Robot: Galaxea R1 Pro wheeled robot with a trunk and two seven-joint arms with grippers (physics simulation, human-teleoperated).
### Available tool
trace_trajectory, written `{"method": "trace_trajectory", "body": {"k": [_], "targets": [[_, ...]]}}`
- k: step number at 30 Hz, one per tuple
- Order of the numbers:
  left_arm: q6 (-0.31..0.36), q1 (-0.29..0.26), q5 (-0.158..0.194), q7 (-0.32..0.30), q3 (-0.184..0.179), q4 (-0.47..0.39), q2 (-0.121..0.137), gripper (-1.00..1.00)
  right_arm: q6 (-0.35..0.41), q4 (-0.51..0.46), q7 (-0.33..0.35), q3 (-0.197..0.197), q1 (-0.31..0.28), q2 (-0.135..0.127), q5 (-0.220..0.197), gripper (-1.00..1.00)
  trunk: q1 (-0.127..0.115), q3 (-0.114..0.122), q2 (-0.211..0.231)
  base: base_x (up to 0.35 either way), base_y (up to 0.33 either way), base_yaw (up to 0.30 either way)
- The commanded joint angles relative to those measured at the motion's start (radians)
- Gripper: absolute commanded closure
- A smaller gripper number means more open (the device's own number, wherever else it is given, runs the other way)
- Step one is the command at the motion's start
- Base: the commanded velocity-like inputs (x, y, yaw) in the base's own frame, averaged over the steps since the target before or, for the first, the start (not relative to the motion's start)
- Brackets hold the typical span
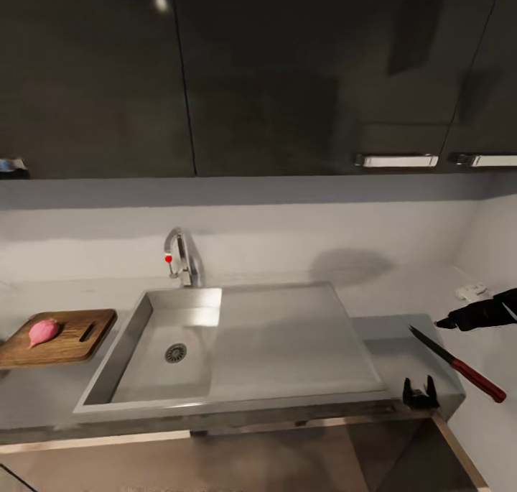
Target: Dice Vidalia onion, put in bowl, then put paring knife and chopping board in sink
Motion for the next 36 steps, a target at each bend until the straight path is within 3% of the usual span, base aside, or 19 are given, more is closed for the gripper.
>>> {"method": "trace_trajectory", "body": {"k": [1,16,22,36], "targets": [[0.002,-0.001,0.01,-0.001,-0.008,0.001,0.0,-1.0,0.009,-0.002,0.004,-0.009,0.0,-0.001,0.004,-1.0,0.001,-0.003,-0.002,0.0,-0.031,0.23],[-0.002,0.0,0.01,-0.001,-0.008,0.001,0.002,-1.0,0.032,0.002,0.01,-0.009,0.006,-0.005,0.004,-1.0,0.001,-0.005,-0.002,0.0,-0.086,0.032],[-0.002,0.0,0.01,-0.001,-0.008,0.001,0.002,-1.0,0.042,0.003,0.016,-0.008,0.054,-0.006,0.005,-1.0,0.001,-0.005,-0.002,0.0,-0.003,0.0],[-0.003,0.0,0.01,0.0,-0.007,0.001,0.004,-1.0,0.073,0.003,0.08,-0.008,0.078,-0.008,0.007,-1.0,0.001,-0.005,-0.002,0.0,0.0,0.0]]}}
